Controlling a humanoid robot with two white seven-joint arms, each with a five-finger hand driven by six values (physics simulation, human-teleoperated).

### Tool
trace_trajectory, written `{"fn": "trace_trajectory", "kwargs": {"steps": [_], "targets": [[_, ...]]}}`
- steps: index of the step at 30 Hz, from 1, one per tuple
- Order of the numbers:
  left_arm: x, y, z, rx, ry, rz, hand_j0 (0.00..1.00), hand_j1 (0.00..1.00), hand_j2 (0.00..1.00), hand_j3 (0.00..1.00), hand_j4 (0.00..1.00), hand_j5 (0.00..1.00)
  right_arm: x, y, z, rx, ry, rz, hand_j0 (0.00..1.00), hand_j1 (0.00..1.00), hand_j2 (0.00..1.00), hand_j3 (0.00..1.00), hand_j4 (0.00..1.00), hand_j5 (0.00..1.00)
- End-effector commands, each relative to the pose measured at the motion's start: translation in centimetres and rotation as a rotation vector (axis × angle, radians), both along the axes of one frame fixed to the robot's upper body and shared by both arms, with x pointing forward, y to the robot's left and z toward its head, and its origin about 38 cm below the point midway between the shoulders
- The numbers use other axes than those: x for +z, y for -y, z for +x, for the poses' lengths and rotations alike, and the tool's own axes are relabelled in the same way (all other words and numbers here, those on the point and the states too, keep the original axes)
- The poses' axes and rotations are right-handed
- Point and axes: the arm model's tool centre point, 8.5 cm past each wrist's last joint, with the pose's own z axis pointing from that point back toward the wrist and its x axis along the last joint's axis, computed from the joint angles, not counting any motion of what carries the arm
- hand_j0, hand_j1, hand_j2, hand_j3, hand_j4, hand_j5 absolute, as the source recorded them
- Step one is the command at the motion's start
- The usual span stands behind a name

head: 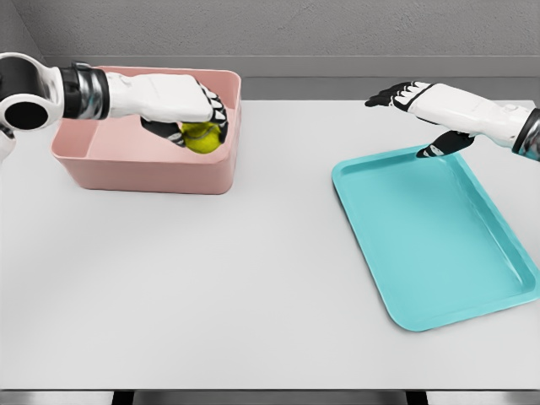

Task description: Put the tennis from the blue tray into the pink basket with both arms

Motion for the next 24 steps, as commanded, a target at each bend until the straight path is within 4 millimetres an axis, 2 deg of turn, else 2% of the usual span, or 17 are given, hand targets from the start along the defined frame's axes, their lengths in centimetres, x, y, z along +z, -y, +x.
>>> {"fn": "trace_trajectory", "kwargs": {"steps": [1, 11, 15, 17, 18, 19, 20, 21, 24], "targets": [[-0.4, -0.4, 0.6, 0.013, -0.013, -0.006, 0.56, 0.56, 0.56, 0.56, 0.56, 0.56, 0.1, 0.1, 0.0, -0.004, -0.001, 0.007, 1.00, 1.00, 1.00, 1.00, 1.00, 1.00], [-0.7, -2.4, 2.5, 0.103, -0.031, -0.007, 0.56, 0.56, 0.56, 0.56, 0.56, 0.56, 0.1, 0.0, 0.0, -0.002, -0.001, 0.007, 1.00, 1.00, 1.00, 1.00, 1.00, 1.00], [-1.3, -2.4, 3.5, 0.133, -0.048, -0.014, 0.56, 0.56, 0.56, 0.56, 0.56, 0.56, 0.1, 0.0, 0.0, -0.002, -0.001, 0.007, 1.00, 1.00, 1.00, 1.00, 1.00, 1.00], [-1.0, -2.4, 3.7, 0.137, -0.042, -0.014, 0.56, 0.56, 0.56, 0.56, 0.56, 0.56, 0.1, -0.1, 0.0, 0.002, 0.000, 0.006, 1.00, 1.00, 1.00, 1.00, 1.00, 1.00], [-0.9, -2.5, 3.7, 0.139, -0.042, -0.015, 0.59, 0.59, 0.59, 0.59, 0.59, 0.59, 0.1, -0.1, -0.1, 0.003, 0.000, 0.007, 1.00, 1.00, 1.00, 1.00, 1.00, 1.00], [-0.9, -2.5, 3.8, 0.142, -0.042, -0.014, 0.86, 0.86, 0.86, 0.86, 0.86, 0.86, 0.1, -0.2, -0.1, 0.004, -0.001, 0.006, 1.00, 1.00, 1.00, 1.00, 1.00, 1.00], [-0.9, -2.6, 3.7, 0.144, -0.041, -0.013, 0.97, 0.97, 0.97, 0.97, 0.97, 0.97, 0.0, -0.2, -0.1, 0.006, -0.001, 0.005, 1.00, 1.00, 1.00, 1.00, 1.00, 1.00], [-0.9, -2.6, 3.7, 0.145, -0.041, -0.014, 0.99, 0.99, 0.99, 0.99, 0.99, 0.99, 0.0, -0.2, -0.1, 0.006, -0.001, 0.005, 1.00, 1.00, 1.00, 1.00, 1.00, 1.00], [-0.8, -3.0, 3.7, 0.149, -0.040, -0.012, 1.00, 1.00, 1.00, 1.00, 1.00, 1.00, 0.0, -0.2, -0.1, 0.006, -0.001, 0.005, 1.00, 1.00, 1.00, 1.00, 1.00, 1.00]]}}
